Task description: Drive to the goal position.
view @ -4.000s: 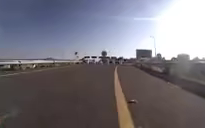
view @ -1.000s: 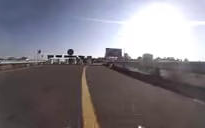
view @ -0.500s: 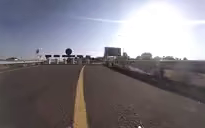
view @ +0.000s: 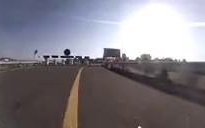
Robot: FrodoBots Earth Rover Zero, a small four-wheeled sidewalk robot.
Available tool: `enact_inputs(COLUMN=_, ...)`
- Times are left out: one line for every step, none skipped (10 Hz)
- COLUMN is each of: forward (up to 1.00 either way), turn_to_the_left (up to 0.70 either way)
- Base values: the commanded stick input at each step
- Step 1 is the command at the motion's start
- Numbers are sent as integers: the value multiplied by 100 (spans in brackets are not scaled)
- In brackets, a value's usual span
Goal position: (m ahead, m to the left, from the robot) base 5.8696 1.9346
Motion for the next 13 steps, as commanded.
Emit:
enact_inputs(forward=70, turn_to_the_left=0)
enact_inputs(forward=70, turn_to_the_left=0)
enact_inputs(forward=70, turn_to_the_left=0)
enact_inputs(forward=70, turn_to_the_left=0)
enact_inputs(forward=70, turn_to_the_left=19)
enact_inputs(forward=70, turn_to_the_left=32)
enact_inputs(forward=70, turn_to_the_left=23)
enact_inputs(forward=70, turn_to_the_left=8)
enact_inputs(forward=70, turn_to_the_left=0)
enact_inputs(forward=70, turn_to_the_left=0)
enact_inputs(forward=70, turn_to_the_left=0)
enact_inputs(forward=70, turn_to_the_left=0)
enact_inputs(forward=70, turn_to_the_left=0)
